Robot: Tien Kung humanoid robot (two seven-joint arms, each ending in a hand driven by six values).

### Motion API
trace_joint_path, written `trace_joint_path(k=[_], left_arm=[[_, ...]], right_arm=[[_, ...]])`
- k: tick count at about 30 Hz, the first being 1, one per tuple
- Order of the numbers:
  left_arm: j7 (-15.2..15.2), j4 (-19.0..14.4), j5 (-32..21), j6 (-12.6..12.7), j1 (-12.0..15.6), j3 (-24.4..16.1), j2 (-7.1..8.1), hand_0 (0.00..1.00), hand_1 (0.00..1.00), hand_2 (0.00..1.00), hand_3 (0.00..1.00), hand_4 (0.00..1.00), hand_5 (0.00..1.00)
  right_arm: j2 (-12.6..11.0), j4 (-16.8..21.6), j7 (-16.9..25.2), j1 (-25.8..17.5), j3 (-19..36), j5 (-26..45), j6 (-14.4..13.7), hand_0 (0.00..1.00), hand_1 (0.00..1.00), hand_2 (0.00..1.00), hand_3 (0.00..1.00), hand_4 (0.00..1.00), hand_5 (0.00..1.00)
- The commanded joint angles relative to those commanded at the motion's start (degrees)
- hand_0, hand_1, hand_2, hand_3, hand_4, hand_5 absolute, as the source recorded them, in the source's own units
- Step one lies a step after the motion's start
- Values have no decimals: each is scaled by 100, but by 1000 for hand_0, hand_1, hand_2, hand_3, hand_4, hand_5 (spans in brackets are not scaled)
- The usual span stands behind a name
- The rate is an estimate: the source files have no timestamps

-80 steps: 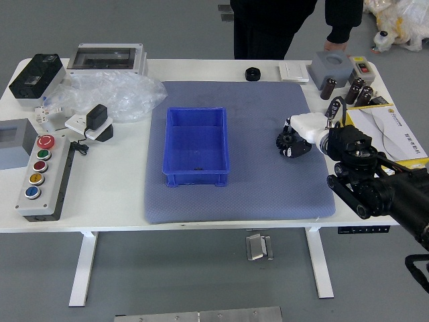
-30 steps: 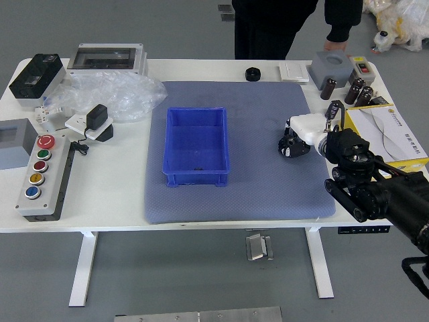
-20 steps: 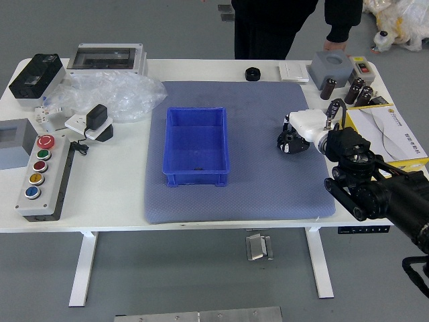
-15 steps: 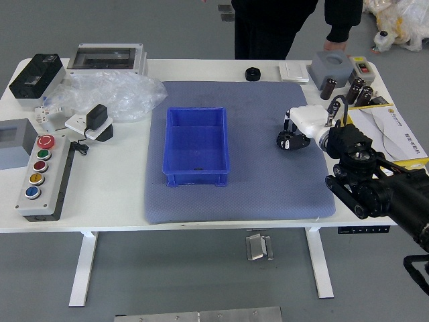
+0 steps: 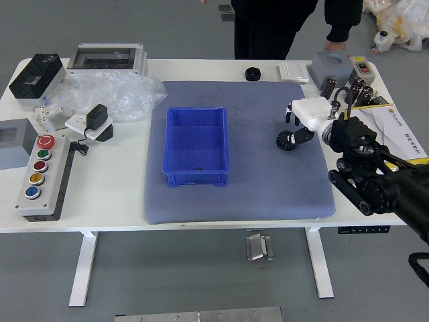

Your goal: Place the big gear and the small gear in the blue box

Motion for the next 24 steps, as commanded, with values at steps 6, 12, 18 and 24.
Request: trace_joint_path(k=[6, 12, 18, 24], left_arm=[[0, 0, 4, -4, 4, -8, -3, 850, 818, 798, 821, 676, 303], [1, 0, 19, -8, 6, -18, -3, 850, 817, 798, 821, 675, 303], [2, 0, 19, -9, 7, -1, -2, 850, 817, 798, 821, 675, 303], [4, 0, 19, -10, 13, 14, 2, 850, 817, 798, 821, 676, 302]], right_arm=[[-62, 190, -129, 0, 129, 30, 467, 498, 437, 617, 661, 891, 503], [-72, 279, -232, 0, 125, 135, 751, 538, 493, 649, 703, 905, 508], [-46, 251, -262, -1, 109, 178, 807, 556, 507, 660, 721, 919, 521], [5, 138, -255, -1, 81, 192, 789, 557, 508, 661, 719, 916, 518]])
